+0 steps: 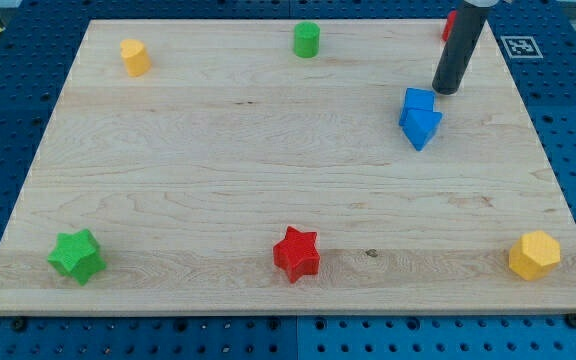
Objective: Push the yellow hexagon below to the blue triangle
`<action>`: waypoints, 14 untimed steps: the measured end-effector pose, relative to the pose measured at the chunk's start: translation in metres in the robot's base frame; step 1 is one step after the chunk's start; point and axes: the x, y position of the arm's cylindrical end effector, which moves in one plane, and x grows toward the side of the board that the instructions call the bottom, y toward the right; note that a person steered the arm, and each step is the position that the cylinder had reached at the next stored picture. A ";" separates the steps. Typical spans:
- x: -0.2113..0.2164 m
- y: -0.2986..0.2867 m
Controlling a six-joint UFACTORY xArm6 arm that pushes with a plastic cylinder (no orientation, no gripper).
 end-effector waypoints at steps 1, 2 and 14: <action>0.015 0.000; 0.022 0.000; 0.227 0.083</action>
